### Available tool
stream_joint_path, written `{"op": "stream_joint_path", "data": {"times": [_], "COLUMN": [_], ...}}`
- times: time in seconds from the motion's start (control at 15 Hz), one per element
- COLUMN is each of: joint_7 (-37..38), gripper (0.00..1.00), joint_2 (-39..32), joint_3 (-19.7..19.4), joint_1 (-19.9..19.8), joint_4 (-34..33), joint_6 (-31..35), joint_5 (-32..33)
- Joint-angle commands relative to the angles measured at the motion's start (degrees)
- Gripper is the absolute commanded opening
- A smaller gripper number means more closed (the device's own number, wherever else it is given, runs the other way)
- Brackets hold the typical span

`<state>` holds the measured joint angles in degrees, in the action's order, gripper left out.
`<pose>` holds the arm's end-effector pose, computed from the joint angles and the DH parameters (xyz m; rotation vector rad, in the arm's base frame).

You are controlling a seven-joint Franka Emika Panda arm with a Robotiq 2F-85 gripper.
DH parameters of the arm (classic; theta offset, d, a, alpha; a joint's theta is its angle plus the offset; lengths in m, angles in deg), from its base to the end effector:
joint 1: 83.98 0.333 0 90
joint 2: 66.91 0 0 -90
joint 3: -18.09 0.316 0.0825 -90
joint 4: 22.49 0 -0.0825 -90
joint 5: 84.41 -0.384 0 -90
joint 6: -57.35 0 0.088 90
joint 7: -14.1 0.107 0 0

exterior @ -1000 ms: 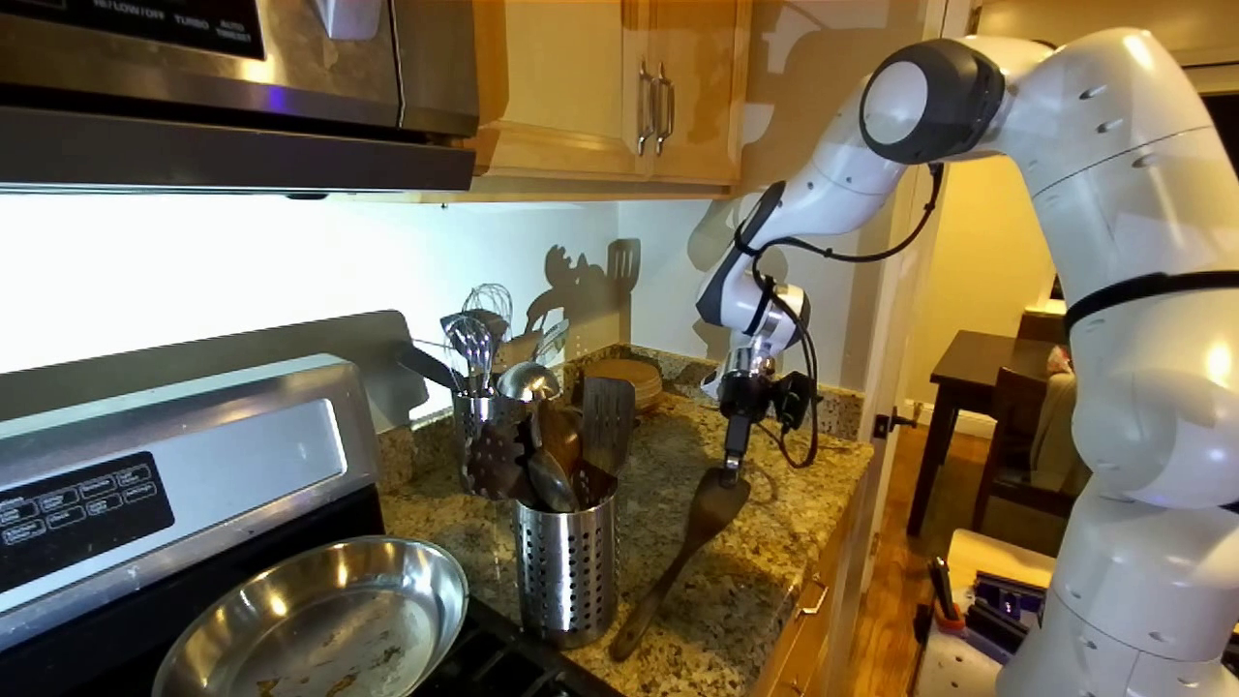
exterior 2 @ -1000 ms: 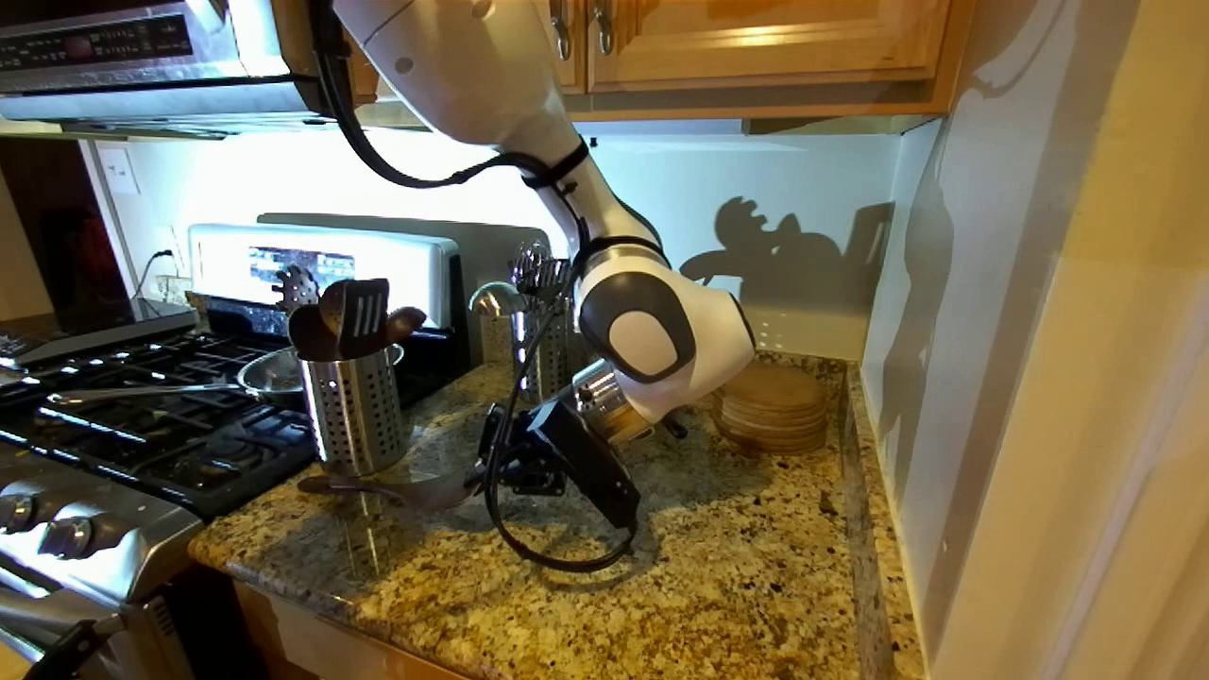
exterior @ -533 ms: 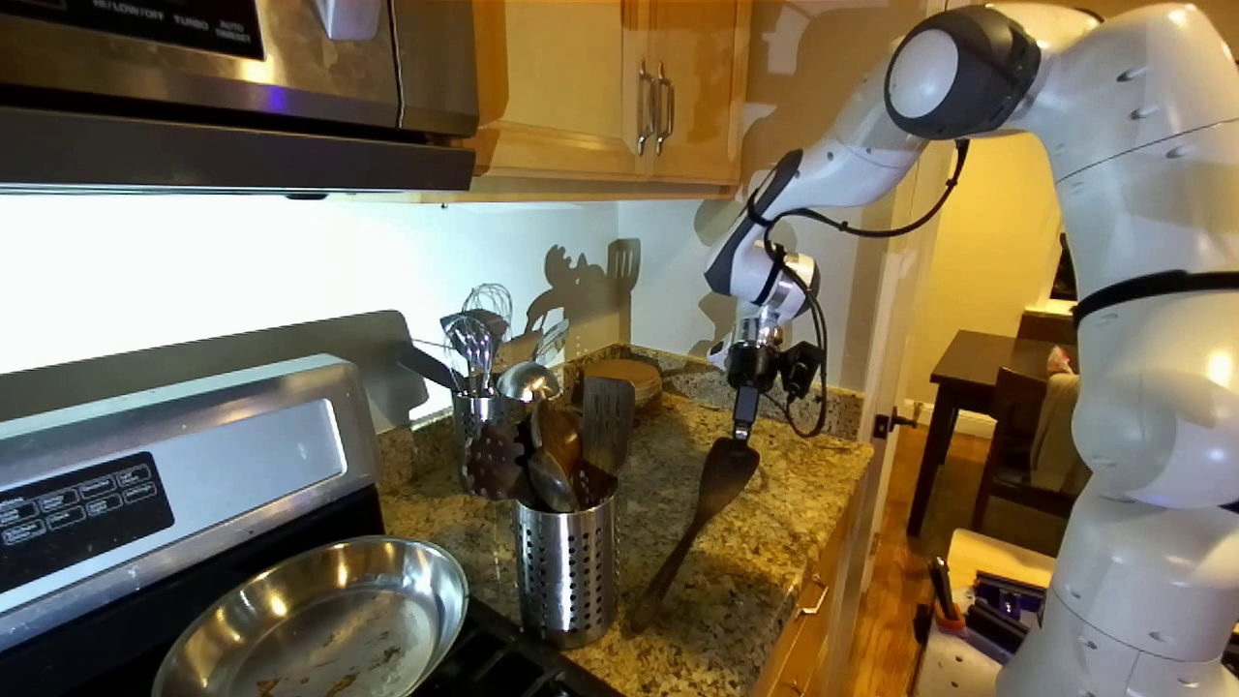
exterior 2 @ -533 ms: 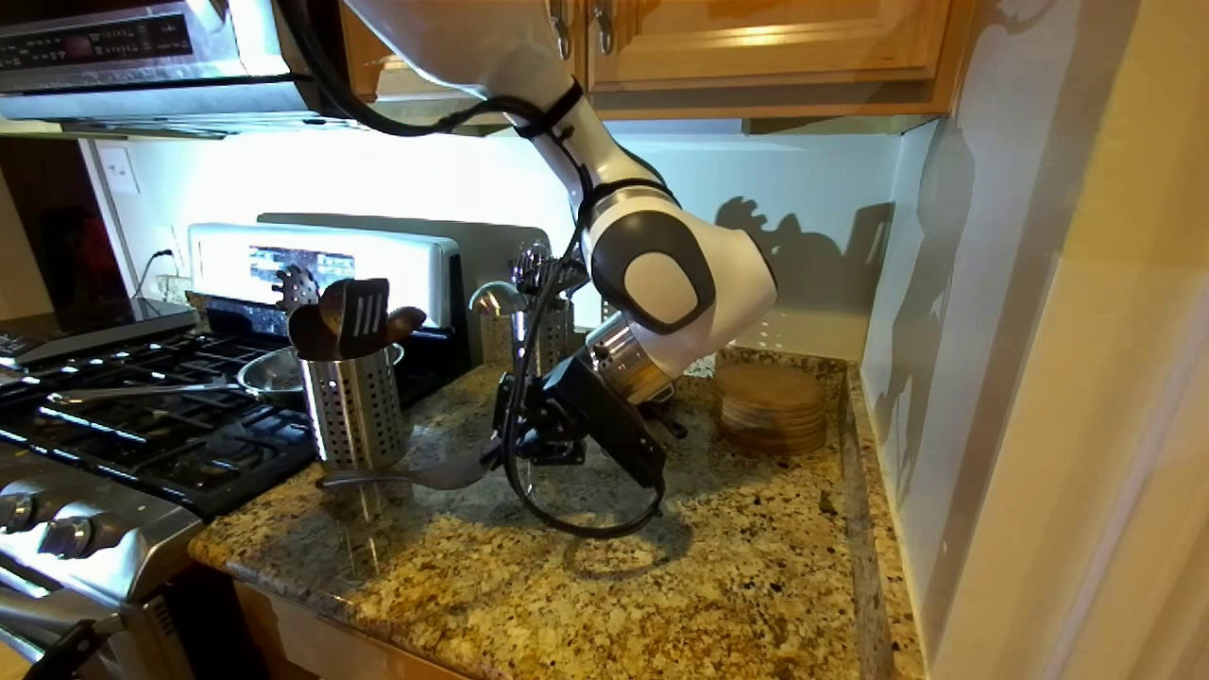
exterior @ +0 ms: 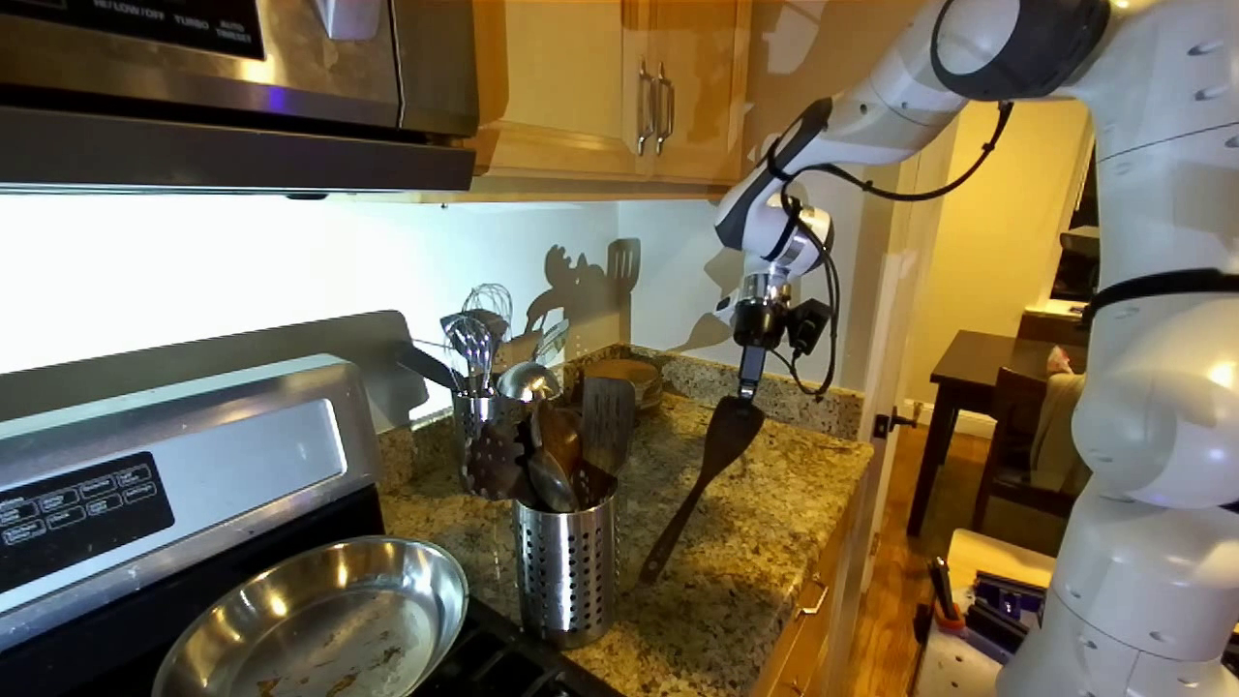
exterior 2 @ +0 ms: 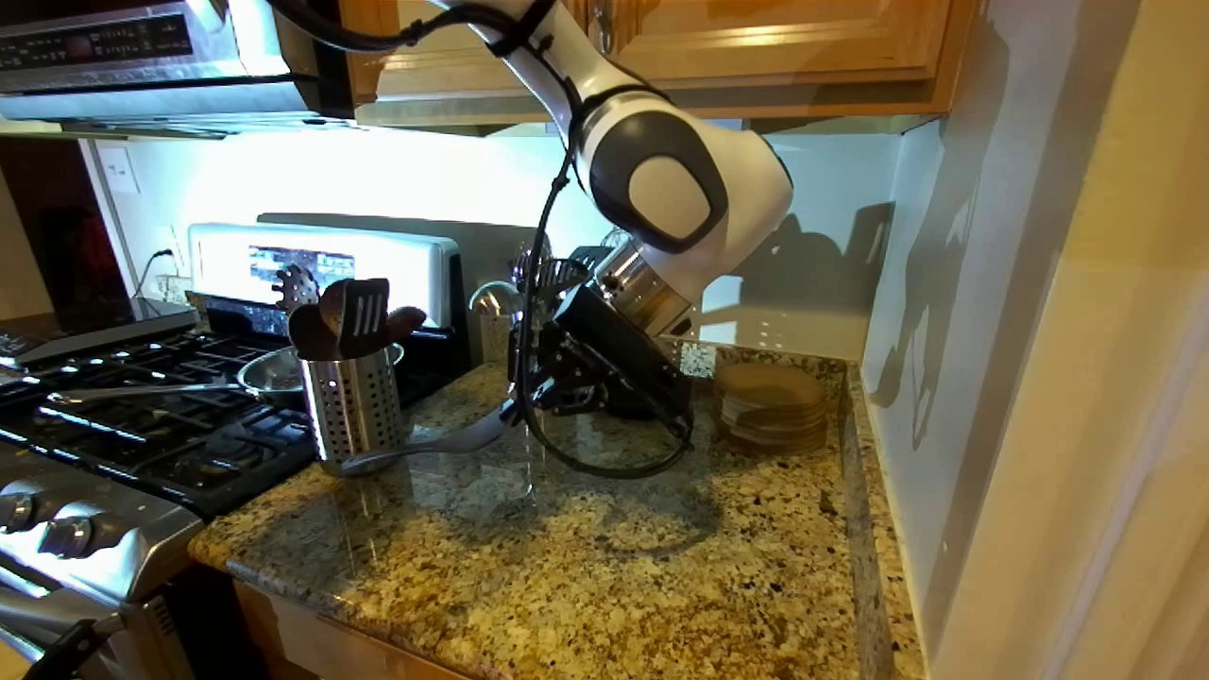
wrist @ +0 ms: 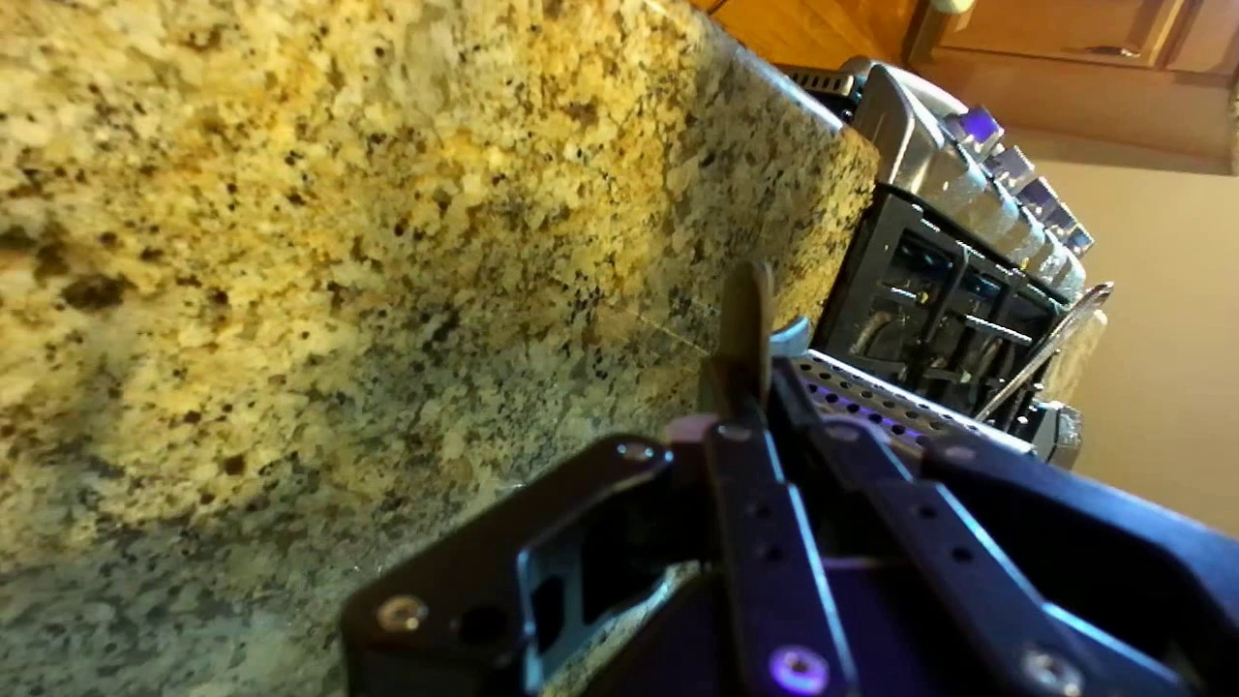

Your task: Put the wooden spoon in the utensil holder

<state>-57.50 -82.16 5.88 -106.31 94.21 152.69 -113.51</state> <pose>0.4551 -0.2533 0.2921 -2.3484 -0.5017 0.0437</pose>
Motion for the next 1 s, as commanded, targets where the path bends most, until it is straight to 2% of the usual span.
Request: {"op": "stream_joint_path", "data": {"times": [0.0, 0.53, 0.93], "joint_7": [3.6, 7.4, 12.1], "gripper": [0.06, 0.06, 0.06], "joint_2": [7.2, 18.2, 26.7], "joint_3": [-1.1, -1.5, -0.5], "joint_1": [1.0, 2.9, 5.9], "joint_4": [2.5, 4.6, 9.7], "joint_6": [0.4, 5.3, 15.7], "joint_5": [2.9, 8.6, 16.2]}}
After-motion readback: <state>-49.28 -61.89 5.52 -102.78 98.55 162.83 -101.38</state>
